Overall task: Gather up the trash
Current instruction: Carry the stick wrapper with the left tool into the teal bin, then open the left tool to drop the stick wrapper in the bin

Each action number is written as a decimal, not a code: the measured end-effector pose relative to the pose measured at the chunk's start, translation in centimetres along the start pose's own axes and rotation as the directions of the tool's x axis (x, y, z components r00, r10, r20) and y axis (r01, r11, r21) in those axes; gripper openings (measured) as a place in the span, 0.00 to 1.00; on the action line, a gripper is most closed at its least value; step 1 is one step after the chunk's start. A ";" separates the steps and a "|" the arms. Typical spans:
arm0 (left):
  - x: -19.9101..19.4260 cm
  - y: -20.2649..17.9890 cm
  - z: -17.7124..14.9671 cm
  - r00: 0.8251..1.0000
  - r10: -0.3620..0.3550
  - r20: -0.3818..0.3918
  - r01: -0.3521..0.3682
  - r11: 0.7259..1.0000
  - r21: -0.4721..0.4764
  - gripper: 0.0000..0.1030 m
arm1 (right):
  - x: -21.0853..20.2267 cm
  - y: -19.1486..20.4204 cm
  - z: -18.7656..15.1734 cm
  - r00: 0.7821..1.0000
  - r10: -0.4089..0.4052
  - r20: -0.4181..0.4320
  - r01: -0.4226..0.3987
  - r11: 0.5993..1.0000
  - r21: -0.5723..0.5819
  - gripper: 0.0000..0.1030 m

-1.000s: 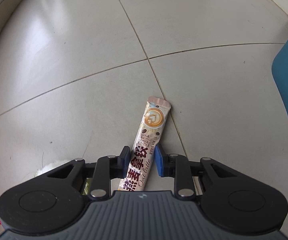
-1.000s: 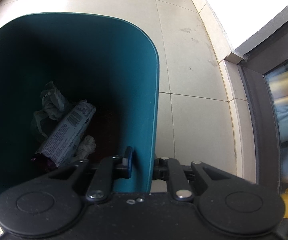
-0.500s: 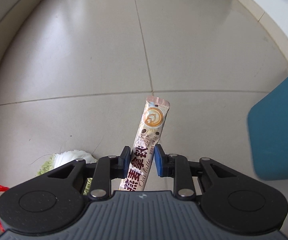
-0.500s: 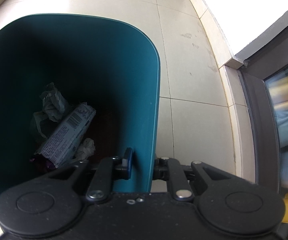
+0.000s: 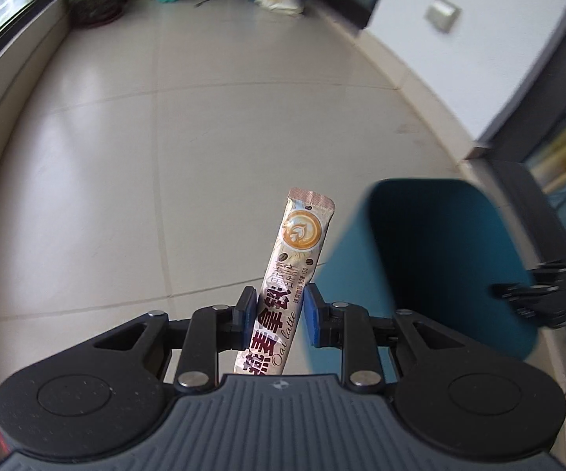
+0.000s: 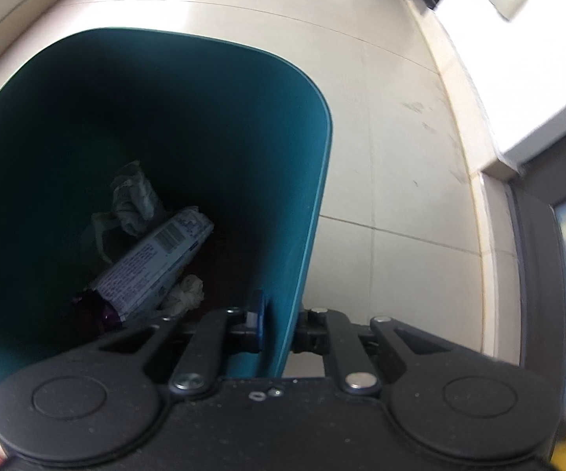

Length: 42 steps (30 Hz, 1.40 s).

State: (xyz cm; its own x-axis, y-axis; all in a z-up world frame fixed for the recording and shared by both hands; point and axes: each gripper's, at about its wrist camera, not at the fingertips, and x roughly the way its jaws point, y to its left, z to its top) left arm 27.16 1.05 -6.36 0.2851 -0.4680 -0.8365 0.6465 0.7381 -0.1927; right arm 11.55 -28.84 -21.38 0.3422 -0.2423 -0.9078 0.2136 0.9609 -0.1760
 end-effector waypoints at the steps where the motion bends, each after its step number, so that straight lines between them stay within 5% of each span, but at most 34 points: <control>1: -0.1 -1.5 0.4 1.000 -0.015 0.002 0.015 1.000 0.020 0.24 | 0.0 0.2 0.0 1.000 0.013 0.002 -0.013 1.000 -0.007 0.09; 6: 2.0 -6.4 1.5 0.995 -0.089 -0.035 0.091 0.993 0.081 0.24 | -0.1 1.4 -0.1 0.999 0.043 0.018 -0.042 0.998 -0.048 0.09; 20: 13.9 -11.7 -1.0 0.968 -0.004 -0.251 0.033 0.993 0.113 0.24 | -0.3 1.7 -0.6 0.999 0.043 0.024 -0.041 0.997 -0.064 0.09; 31: 13.0 -11.8 -1.8 0.971 -0.041 -0.237 0.070 0.991 0.114 0.27 | -0.3 1.7 -0.5 0.999 0.042 0.024 -0.040 0.997 -0.064 0.09; 42: 5.2 -6.6 -1.8 0.985 -0.067 -0.160 0.087 0.989 0.118 0.29 | -0.4 1.6 -0.3 0.999 0.048 0.019 -0.047 0.997 -0.060 0.09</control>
State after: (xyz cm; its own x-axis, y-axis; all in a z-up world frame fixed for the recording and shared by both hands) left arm 23.14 -5.39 -10.38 0.1238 -0.4325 -0.8931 0.7475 0.6326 -0.2028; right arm 11.49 -27.13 -21.45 0.3692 -0.1982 -0.9080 0.1422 0.9775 -0.1556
